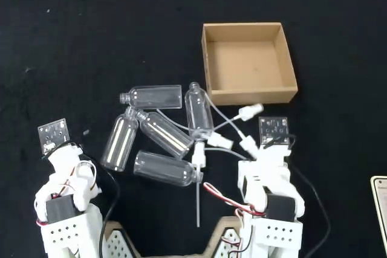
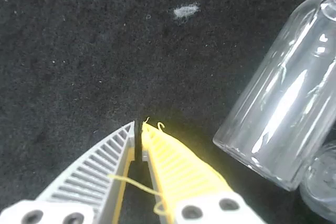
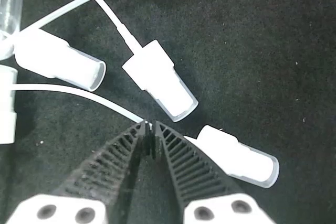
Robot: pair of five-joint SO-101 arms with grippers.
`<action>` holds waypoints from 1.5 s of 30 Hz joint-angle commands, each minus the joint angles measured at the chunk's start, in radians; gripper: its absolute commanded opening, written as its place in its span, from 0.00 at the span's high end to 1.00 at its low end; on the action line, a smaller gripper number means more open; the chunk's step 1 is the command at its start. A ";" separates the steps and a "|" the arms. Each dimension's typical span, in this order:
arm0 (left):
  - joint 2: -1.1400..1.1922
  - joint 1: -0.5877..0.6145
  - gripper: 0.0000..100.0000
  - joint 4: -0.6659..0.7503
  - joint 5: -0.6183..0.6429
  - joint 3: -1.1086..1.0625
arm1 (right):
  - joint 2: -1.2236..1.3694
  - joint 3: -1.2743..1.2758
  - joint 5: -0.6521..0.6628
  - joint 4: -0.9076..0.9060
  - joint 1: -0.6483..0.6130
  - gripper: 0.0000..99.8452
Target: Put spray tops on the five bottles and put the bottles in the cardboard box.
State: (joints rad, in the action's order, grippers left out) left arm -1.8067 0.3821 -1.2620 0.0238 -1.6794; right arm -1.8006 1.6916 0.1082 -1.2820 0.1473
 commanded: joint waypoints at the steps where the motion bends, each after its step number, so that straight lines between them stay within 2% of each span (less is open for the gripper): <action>1: -0.003 0.005 0.97 -0.006 0.008 -0.019 | -0.062 -0.005 -0.002 -0.009 -0.011 0.99; 21: -0.003 0.001 0.97 -0.006 0.006 -0.019 | -0.064 -0.005 0.003 0.023 -0.035 0.99; 24: -0.003 0.001 0.97 -0.006 0.006 -0.019 | -0.064 -0.015 0.003 0.173 -0.054 0.99; 28: -0.003 0.001 0.97 -0.006 0.006 -0.019 | -0.093 -0.053 0.015 0.531 -0.020 0.99; 30: -0.003 0.001 0.97 -0.006 0.006 -0.019 | -0.096 -0.058 0.075 0.677 0.002 0.99; 33: -0.003 -0.001 0.97 -0.006 0.006 -0.019 | -0.094 -0.054 0.117 0.783 0.009 0.99; 38: -0.003 0.001 0.97 -0.006 0.009 -0.019 | -0.093 -0.154 0.121 0.746 0.009 0.99; 45: -0.003 0.001 0.97 -0.006 0.009 -0.019 | -0.087 -0.587 0.181 0.442 0.003 0.99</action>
State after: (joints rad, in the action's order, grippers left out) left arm -1.8067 0.3821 -1.2620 0.0238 -1.6794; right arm -1.8006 1.3203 0.2585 -0.7495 0.1427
